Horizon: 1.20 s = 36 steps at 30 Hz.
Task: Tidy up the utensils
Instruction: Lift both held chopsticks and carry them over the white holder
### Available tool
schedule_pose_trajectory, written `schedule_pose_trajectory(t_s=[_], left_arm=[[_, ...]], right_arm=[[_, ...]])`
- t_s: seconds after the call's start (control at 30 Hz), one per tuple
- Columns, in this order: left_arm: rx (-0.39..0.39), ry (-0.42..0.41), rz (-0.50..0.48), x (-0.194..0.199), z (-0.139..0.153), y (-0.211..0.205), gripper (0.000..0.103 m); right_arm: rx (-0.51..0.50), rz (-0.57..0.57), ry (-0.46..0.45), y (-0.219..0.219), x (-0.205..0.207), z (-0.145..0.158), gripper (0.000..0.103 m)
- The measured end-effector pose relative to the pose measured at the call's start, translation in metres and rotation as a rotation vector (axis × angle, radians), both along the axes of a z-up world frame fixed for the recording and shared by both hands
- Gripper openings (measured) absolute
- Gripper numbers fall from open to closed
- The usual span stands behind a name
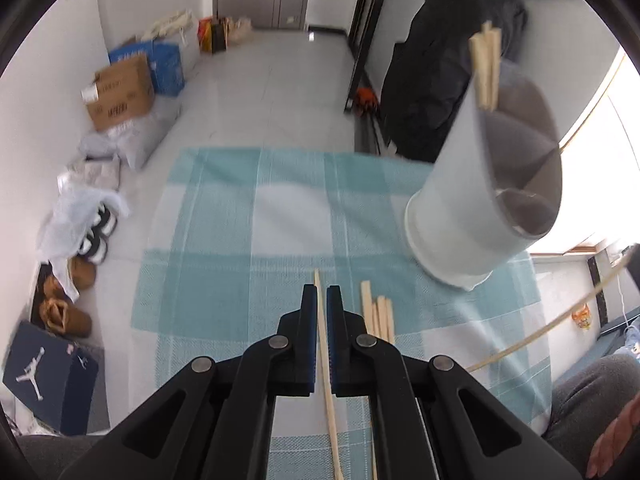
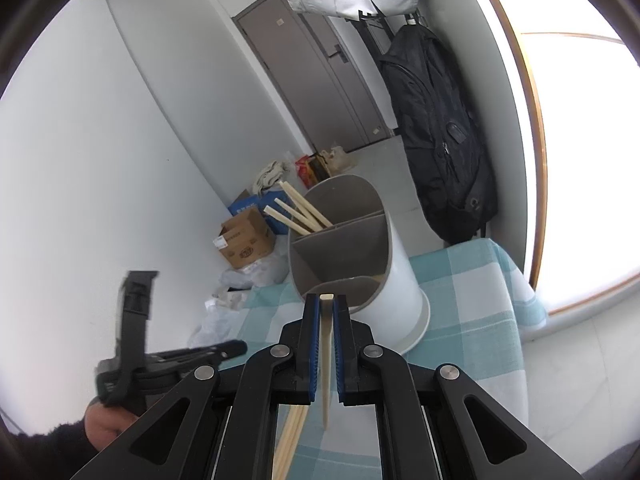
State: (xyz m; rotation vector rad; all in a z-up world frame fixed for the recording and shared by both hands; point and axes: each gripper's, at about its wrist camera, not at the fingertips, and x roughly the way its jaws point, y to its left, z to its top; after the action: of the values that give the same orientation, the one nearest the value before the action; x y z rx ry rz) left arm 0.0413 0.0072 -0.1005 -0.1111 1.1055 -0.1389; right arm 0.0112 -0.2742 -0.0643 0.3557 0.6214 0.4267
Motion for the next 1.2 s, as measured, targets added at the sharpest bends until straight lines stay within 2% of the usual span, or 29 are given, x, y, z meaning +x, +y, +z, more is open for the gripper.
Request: schedule_pose_trajectory(t_s=[0.07,0.1,0.2,0.37,0.4,0.47,0.53,0.57,0.6,0.67,0.73,0.87,0.93,1.2], left_arm=[[-0.007,0.084,-0.009,0.009,-0.019,-0.001,0.017],[-0.008,0.103,-0.018,0.012,-0.024,-0.003,0.029],[0.039,0.091,-0.048,0.019,-0.034,-0.013,0.032],[0.127,0.164,-0.038,0.037,-0.056,-0.02,0.034],[0.136,0.134,-0.041,0.037,-0.053,-0.021,0.035],[0.183,0.142,-0.067,0.038,-0.05,-0.024,0.037],[0.219,0.136,-0.075,0.038,-0.051,-0.028,0.031],[0.209,0.137,-0.08,0.038,-0.05,-0.03,0.026],[0.184,0.145,-0.094,0.038,-0.05,-0.031,0.011],[0.191,0.147,-0.113,0.037,-0.049,-0.035,0.002],[0.207,0.136,-0.114,0.038,-0.048,-0.038,0.002],[0.107,0.117,-0.047,0.036,-0.044,-0.022,0.002],[0.057,0.056,-0.015,0.027,-0.033,-0.013,0.002],[-0.029,-0.181,0.04,-0.012,0.025,0.002,0.002]], right_arm=[[-0.005,-0.001,-0.003,0.0,-0.002,0.0,0.006],[-0.005,-0.001,-0.004,0.0,-0.002,0.0,0.006],[0.001,-0.006,-0.001,-0.001,-0.001,0.0,0.006],[0.02,-0.01,0.01,-0.005,0.003,-0.001,0.006],[0.026,-0.01,0.014,-0.007,0.003,-0.001,0.006],[0.04,-0.009,0.023,-0.009,0.005,-0.003,0.006],[0.052,-0.008,0.03,-0.01,0.007,-0.003,0.006],[0.061,-0.007,0.033,-0.011,0.008,-0.004,0.006],[0.064,-0.007,0.035,-0.012,0.008,-0.004,0.006],[0.073,-0.005,0.038,-0.012,0.009,-0.004,0.006],[0.078,-0.003,0.044,-0.012,0.01,-0.005,0.006],[0.075,-0.006,0.046,-0.012,0.009,-0.005,0.006],[0.074,-0.009,0.045,-0.013,0.007,-0.005,0.006],[0.031,0.004,0.014,-0.003,0.0,-0.001,0.006]])
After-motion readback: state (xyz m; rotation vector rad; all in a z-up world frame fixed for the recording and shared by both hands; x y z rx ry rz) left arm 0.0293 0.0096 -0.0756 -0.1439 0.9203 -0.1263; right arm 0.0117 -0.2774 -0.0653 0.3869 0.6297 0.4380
